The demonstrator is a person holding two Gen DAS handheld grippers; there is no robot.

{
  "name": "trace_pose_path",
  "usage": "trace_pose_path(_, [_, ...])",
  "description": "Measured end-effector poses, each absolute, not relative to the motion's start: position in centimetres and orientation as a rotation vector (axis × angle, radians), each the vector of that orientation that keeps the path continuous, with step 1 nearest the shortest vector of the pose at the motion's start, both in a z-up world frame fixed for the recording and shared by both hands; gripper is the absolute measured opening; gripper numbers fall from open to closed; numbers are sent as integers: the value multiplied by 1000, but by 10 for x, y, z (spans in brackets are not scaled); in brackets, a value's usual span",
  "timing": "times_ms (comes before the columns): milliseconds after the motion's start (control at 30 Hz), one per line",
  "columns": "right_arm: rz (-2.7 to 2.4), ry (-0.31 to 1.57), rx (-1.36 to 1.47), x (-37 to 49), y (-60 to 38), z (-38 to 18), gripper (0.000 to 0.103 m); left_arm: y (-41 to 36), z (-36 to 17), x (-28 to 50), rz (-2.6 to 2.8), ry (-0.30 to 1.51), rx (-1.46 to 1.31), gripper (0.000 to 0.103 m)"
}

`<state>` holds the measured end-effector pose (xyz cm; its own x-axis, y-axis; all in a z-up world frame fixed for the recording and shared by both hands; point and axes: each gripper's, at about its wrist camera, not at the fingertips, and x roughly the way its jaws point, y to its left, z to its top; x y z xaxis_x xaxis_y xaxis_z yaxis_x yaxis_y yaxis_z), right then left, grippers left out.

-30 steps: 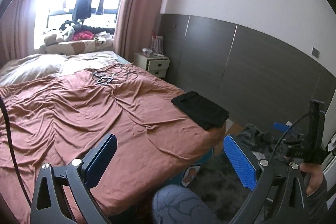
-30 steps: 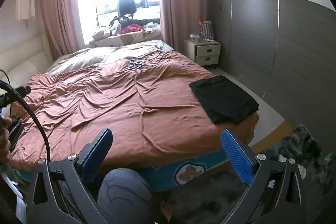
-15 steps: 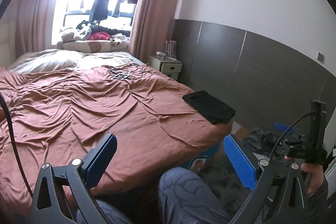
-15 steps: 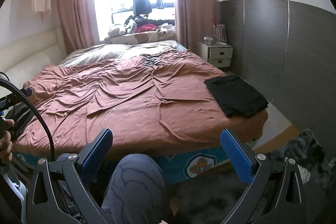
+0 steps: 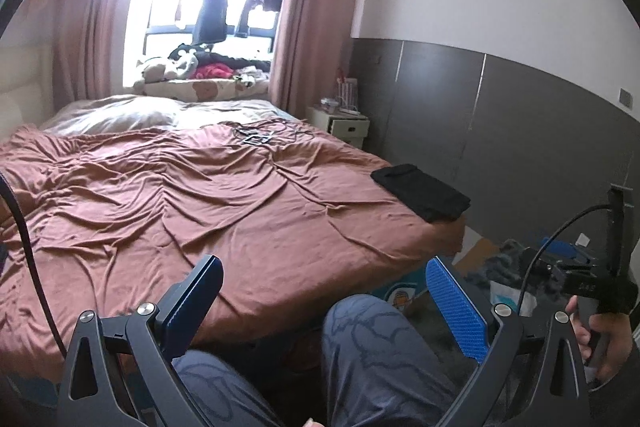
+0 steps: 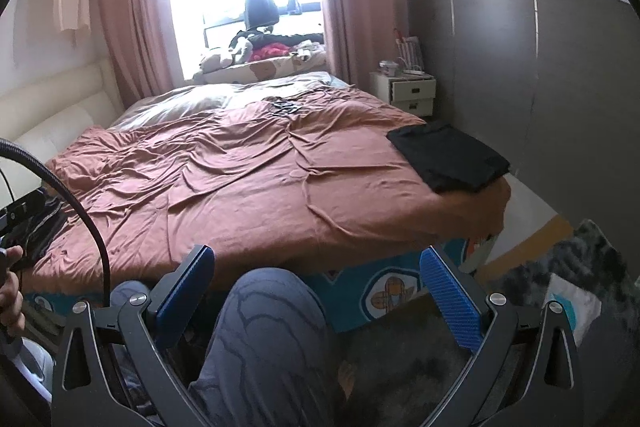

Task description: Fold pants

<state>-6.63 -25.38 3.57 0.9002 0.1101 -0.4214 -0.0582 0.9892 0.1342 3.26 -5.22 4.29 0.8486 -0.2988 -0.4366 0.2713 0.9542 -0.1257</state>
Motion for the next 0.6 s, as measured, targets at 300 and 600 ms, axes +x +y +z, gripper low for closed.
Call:
trace_pose_path(300, [78, 444, 137, -72, -249, 34, 103, -52, 32, 29, -275, 483, -56, 102])
trace_pose_path(600, [69, 445, 128, -74, -246, 30, 103, -53, 30, 28, -271, 486, -57, 102])
